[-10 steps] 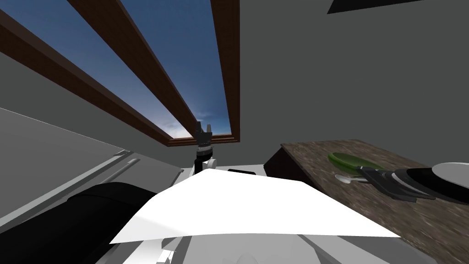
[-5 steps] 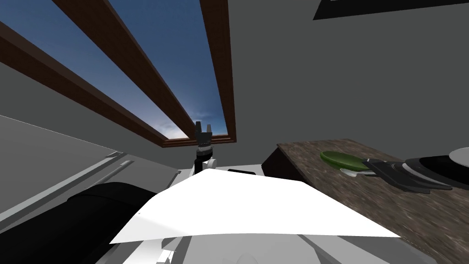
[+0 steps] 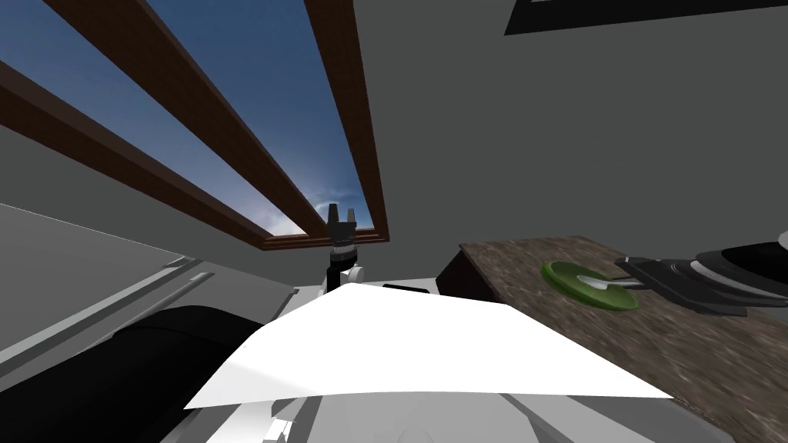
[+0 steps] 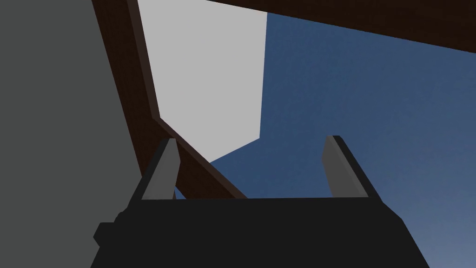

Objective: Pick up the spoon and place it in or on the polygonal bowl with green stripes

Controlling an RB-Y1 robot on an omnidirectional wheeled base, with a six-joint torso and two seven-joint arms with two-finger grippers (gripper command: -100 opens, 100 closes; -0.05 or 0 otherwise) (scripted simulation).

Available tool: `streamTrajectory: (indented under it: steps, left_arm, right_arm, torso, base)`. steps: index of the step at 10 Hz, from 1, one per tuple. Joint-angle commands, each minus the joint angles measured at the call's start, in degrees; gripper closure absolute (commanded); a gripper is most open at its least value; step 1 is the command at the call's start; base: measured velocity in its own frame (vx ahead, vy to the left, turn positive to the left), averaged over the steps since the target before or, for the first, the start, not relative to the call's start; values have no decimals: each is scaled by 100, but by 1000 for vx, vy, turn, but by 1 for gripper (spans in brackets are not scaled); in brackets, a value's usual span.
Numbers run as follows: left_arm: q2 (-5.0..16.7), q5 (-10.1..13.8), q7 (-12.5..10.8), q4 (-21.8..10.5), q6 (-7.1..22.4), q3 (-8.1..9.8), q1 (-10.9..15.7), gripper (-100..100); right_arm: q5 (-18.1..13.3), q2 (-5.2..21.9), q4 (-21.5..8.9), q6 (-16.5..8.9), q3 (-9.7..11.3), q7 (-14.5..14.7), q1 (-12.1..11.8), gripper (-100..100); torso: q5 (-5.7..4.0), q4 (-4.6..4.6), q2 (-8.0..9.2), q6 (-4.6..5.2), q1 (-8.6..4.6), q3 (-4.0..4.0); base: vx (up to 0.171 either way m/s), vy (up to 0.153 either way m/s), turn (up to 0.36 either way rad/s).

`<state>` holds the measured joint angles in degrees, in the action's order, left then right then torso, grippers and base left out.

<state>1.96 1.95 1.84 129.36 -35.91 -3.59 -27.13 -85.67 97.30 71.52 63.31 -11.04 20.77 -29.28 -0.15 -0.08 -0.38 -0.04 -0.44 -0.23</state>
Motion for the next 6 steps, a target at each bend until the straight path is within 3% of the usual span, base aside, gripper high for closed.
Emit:
streamTrajectory:
  steps: [1, 4, 5, 6]
  left_arm:
    - [0, 0, 0, 0, 0, 0, 0, 0]
    - [0, 0, 0, 0, 0, 0, 0, 0]
    - [-1, 1, 1, 0, -2, 4, -3, 0]
    - [-2, 1, 1, 0, -2, 3, -3, 0]
  right_arm:
    - [110, 144, 36, 190, -173, -20, -132, 100]
    - [203, 251, 69, 332, -302, -54, -285, 100]
    - [187, 236, 64, 294, -259, -50, -235, 100]
    - [187, 239, 67, 304, -277, -54, -247, -100]
  torso:
    - [0, 0, 0, 0, 0, 0]
    - [-6, -2, 1, 2, -7, -1]
    - [-8, -1, 9, 13, -6, 3]
    - [-8, 0, 15, 13, 9, 7]
  base:
    - [93, -116, 28]
    - [54, -108, 23]
    - [4, -34, 3]
    - [2, -7, 1]
